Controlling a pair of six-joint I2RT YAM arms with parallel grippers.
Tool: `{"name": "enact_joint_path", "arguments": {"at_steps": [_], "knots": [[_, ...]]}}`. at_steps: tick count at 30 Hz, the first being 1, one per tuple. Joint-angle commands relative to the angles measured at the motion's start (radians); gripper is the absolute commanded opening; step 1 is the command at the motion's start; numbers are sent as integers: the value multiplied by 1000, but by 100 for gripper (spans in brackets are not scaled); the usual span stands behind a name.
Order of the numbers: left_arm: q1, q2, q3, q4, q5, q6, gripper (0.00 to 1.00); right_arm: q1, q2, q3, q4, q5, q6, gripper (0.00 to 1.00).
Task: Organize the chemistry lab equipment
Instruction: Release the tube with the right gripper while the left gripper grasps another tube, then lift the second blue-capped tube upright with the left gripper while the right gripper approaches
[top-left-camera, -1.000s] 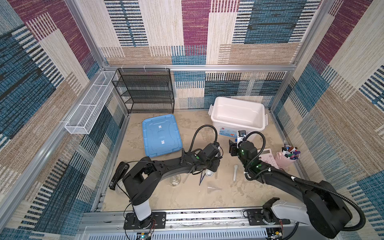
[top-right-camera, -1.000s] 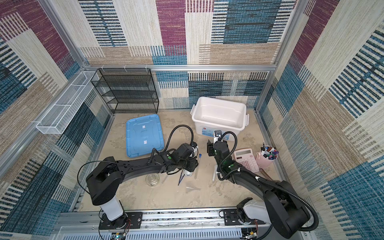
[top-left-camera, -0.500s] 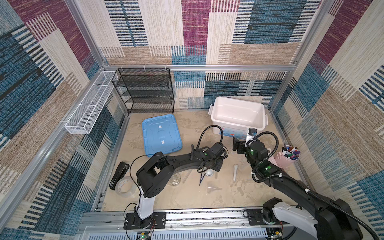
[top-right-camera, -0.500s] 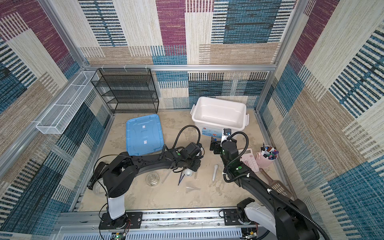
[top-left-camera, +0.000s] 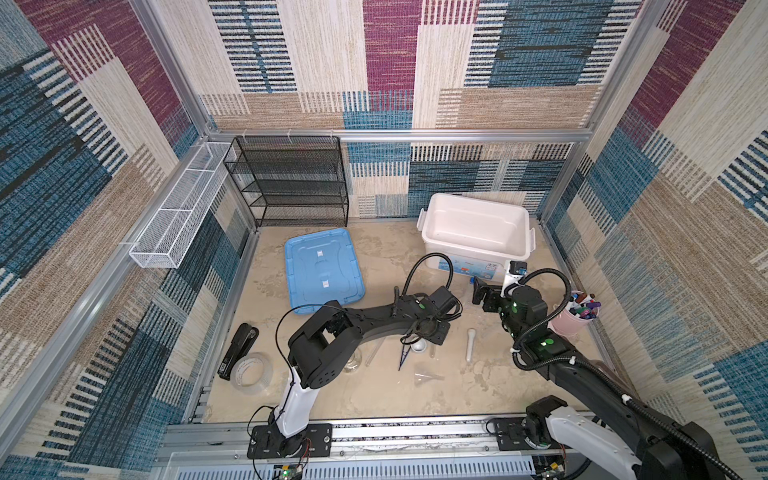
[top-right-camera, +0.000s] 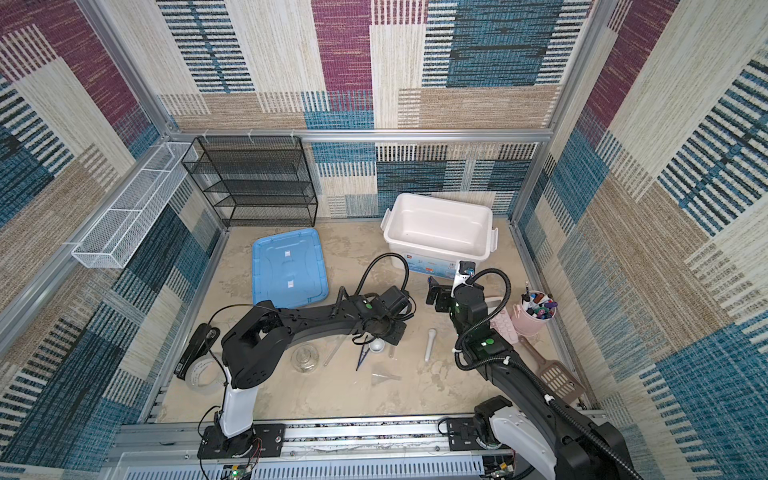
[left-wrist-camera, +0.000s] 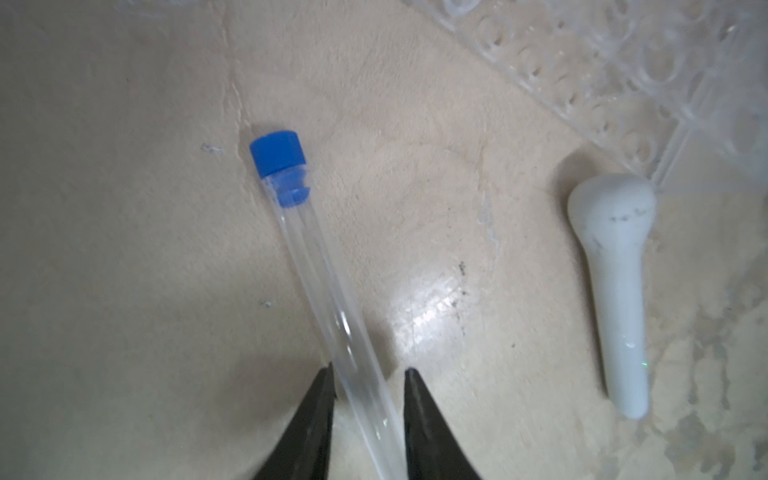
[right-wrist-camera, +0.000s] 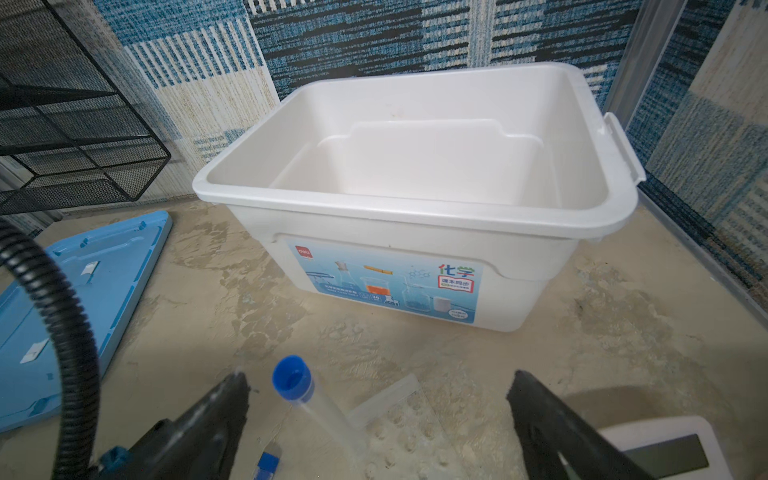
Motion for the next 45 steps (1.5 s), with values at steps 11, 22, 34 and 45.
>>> {"name": "enact_joint_path", "arguments": {"at_steps": [11,22,34,45], "knots": [[-6,54,55,-65,-13,-10,25,-65,-78,-15,-48,-6,32,100],[-7,57,59,-45,-3,-38,17,-69,-109,-25,-74,-45,41,100],[-7,-41,-31,85,14,-84,15,-69,-138,-29,-66,-188,37,95],[-13,-217,-175,200,-69,-71,14,-69,-123,8,-114,-311,125,88]]}}
